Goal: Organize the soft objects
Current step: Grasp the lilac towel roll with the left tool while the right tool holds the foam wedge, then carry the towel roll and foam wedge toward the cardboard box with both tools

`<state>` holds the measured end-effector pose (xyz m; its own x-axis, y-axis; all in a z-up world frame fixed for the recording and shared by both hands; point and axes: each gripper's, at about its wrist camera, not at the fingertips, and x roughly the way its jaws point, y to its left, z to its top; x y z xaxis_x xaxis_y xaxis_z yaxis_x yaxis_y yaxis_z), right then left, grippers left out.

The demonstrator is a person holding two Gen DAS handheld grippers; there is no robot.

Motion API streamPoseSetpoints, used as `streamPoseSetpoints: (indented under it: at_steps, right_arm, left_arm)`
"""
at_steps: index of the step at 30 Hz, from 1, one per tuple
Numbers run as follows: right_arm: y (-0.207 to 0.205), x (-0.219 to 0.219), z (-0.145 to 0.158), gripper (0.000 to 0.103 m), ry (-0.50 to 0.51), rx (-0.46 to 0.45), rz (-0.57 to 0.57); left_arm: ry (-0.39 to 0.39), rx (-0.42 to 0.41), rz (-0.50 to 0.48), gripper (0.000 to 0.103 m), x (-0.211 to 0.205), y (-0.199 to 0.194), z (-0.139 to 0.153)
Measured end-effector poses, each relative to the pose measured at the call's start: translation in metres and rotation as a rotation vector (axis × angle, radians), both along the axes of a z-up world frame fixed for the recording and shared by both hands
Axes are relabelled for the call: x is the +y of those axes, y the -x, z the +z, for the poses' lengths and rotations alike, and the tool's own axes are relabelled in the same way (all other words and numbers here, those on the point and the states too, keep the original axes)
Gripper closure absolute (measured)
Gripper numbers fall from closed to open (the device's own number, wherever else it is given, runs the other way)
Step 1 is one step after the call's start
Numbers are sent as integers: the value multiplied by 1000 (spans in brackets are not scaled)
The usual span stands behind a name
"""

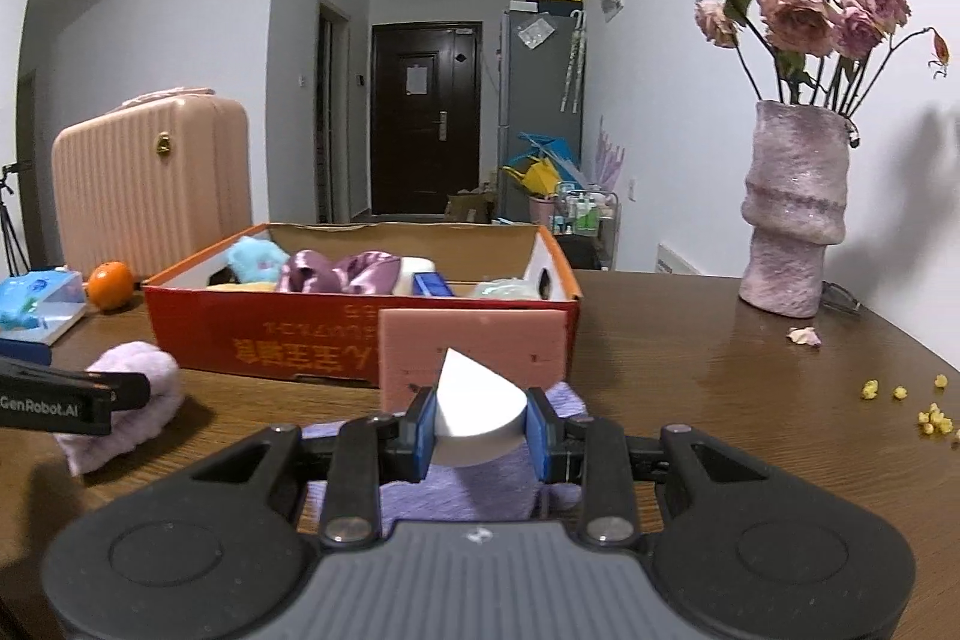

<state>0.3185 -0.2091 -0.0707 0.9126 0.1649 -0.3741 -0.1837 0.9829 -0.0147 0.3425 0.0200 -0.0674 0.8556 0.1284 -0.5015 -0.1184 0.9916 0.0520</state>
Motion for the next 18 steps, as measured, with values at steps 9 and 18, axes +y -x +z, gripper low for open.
streamPoseSetpoints:
  at_steps: [9, 18]
  right_arm:
    - [-8, -8, -5, 73, 6, 19, -26]
    - [-7, -6, -6, 73, 12, 21, -26]
  left_arm:
    - [31, 32, -5, 6, 9, -17, -7]
    - [79, 66, -46, 49, 12, -20, -11]
